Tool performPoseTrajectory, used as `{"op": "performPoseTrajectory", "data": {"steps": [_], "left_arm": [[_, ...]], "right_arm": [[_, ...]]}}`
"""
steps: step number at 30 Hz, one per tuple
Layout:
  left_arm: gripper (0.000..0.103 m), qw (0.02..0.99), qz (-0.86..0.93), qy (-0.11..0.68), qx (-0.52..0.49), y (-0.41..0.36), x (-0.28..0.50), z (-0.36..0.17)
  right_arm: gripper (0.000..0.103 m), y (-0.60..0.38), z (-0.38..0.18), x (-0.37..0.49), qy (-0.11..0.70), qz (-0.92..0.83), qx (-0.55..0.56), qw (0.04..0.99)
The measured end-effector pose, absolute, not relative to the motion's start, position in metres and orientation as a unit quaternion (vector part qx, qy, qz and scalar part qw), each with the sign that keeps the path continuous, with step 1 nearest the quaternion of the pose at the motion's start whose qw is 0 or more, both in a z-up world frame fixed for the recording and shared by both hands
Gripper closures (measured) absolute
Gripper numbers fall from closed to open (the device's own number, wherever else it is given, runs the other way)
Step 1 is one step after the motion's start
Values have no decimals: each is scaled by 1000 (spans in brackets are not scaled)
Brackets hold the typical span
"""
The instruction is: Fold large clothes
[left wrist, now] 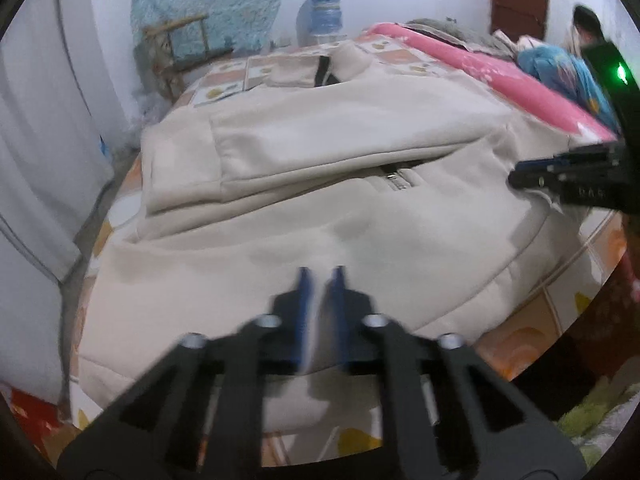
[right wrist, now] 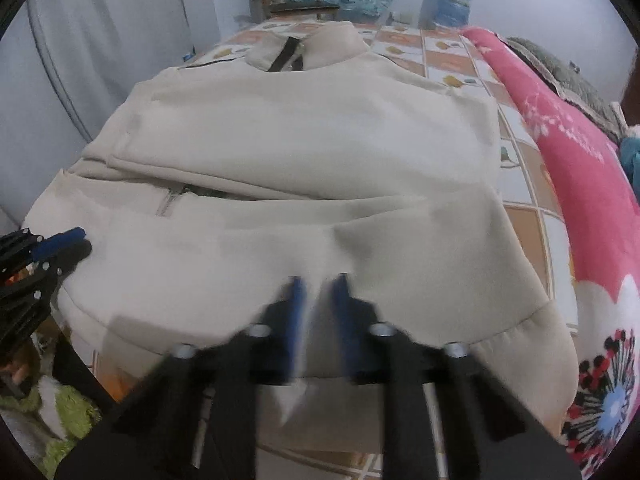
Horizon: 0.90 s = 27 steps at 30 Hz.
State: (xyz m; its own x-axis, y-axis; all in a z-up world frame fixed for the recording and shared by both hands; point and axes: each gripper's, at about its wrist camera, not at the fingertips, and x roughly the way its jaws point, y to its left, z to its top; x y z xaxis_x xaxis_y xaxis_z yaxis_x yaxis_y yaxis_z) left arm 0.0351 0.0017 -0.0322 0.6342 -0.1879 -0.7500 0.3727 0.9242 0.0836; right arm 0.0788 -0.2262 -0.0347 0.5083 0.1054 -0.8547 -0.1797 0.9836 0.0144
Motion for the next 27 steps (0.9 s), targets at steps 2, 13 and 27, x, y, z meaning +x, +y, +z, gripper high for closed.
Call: {"op": "performPoseTrajectory", "data": {"steps": [2,13,27], "left_arm": [[102,900,-149,382,147,-6,29,-31],[102,935,-116,302,146,-2,30,6],[101,927,-106,328,146,-8,53,-26]], "right_arm": [[100,-224,-32,75,483,77,-50,871],[100,-222,4,83,397,51,-51,915],[100,-217,-28,110,407,36,-68,910]]}}
